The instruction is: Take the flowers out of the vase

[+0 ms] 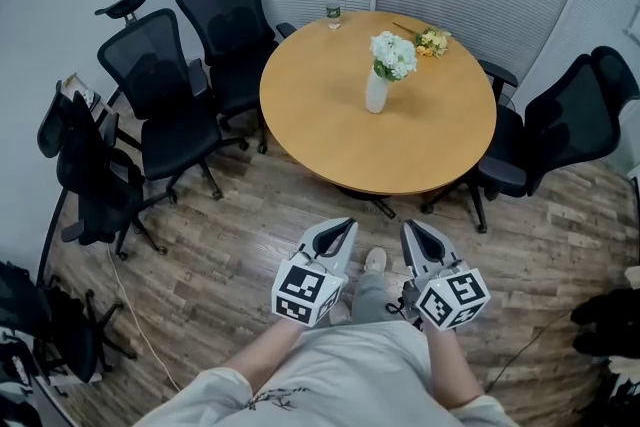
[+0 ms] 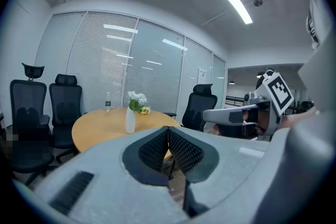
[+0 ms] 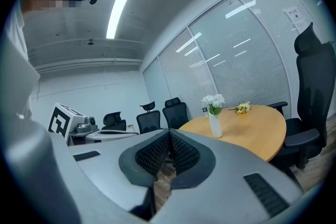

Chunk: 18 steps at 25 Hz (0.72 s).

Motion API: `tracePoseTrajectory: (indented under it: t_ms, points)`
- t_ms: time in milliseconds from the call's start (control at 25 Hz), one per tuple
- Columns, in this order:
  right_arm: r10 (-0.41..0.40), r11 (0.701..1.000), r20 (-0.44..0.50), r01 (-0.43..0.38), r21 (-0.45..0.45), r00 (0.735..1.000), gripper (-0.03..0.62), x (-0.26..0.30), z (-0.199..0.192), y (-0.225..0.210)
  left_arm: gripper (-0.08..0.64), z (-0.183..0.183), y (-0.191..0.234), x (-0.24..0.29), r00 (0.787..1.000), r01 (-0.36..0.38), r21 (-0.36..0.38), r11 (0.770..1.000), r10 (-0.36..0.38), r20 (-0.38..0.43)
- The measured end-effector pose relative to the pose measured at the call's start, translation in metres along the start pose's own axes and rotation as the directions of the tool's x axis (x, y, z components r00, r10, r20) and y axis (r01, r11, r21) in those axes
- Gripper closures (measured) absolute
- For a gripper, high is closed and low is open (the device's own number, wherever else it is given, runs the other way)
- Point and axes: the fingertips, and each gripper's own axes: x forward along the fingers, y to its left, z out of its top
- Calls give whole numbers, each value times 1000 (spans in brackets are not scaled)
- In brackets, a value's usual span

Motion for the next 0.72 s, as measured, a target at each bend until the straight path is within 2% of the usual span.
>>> tracePoseTrajectory:
  t_ms: [320, 720]
  points:
    - [8, 1000, -3, -8, -16, 1000, 586, 33, 2, -16, 551, 3, 26, 23, 1000, -11, 0, 1000, 11, 5]
    - [17, 999, -16, -17, -49, 1000, 586, 92, 25, -65, 551, 22, 64, 89, 1000, -10, -4, 1000, 10, 6]
